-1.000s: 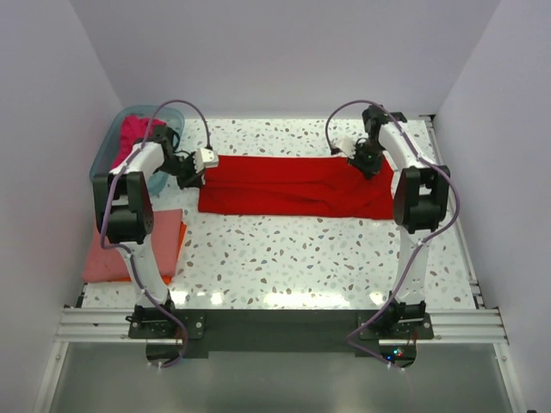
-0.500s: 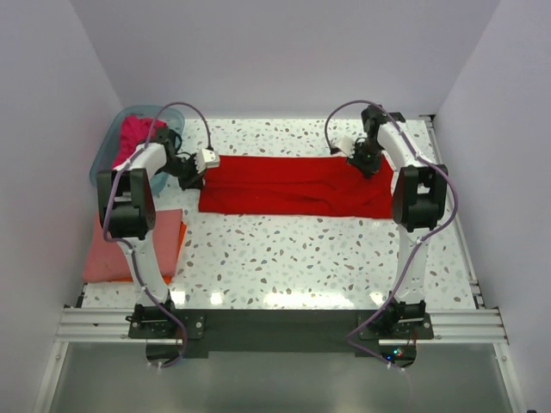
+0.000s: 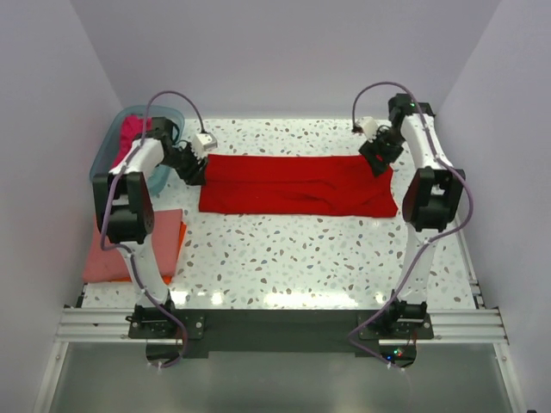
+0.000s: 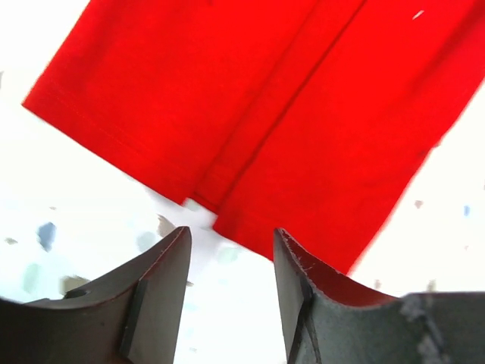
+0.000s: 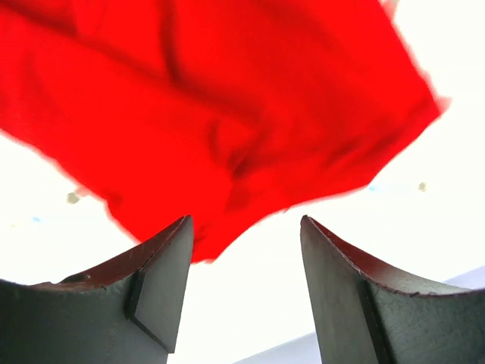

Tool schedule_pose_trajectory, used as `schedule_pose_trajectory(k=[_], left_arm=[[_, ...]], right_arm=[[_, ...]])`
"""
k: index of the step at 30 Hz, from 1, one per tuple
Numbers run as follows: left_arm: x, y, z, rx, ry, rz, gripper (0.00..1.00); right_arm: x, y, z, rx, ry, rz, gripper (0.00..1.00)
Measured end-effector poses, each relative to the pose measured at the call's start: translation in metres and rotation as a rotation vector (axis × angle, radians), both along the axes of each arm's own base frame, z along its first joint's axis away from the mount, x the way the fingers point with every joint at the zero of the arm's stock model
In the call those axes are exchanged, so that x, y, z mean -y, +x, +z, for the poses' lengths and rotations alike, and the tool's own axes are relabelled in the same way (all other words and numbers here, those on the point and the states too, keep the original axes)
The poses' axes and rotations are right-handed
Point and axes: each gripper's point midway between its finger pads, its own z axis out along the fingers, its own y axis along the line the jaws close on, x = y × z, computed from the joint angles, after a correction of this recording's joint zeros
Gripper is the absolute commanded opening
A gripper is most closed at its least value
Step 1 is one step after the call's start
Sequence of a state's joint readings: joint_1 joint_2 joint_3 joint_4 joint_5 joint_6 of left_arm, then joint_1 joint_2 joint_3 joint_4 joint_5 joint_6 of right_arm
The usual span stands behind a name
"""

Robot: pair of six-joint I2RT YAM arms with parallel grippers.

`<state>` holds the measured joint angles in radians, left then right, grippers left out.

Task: Fold and stack the t-shirts
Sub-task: Fold the tshirt

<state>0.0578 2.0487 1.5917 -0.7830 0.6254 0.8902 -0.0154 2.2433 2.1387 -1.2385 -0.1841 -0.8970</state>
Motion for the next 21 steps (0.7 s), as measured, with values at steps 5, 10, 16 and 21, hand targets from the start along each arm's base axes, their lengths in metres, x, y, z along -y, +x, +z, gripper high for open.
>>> schedule_pose_trajectory(k=[5,10,16,21], left_arm=[[0.005,-0.025,0.005,-0.100,-0.048,0.108,0.55],[0.005,-0.052,-0.014,-0.231,-0.064,0.190,0.56],[-0.003,-0.063,-0.023,-0.298,-0.044,0.263,0.57],[-0.006,-0.068,-0.028,-0.322,-0.024,0.282,0.58]], right_arm=[[0.024,-0.064,-0.004,-0.148,0.106,-0.220,0.59],[0.024,-0.113,-0.032,-0.302,0.140,-0.333,0.59],[0.019,-0.123,-0.051,-0.340,0.142,-0.379,0.57],[0.020,-0.114,-0.054,-0.305,0.146,-0.397,0.56]])
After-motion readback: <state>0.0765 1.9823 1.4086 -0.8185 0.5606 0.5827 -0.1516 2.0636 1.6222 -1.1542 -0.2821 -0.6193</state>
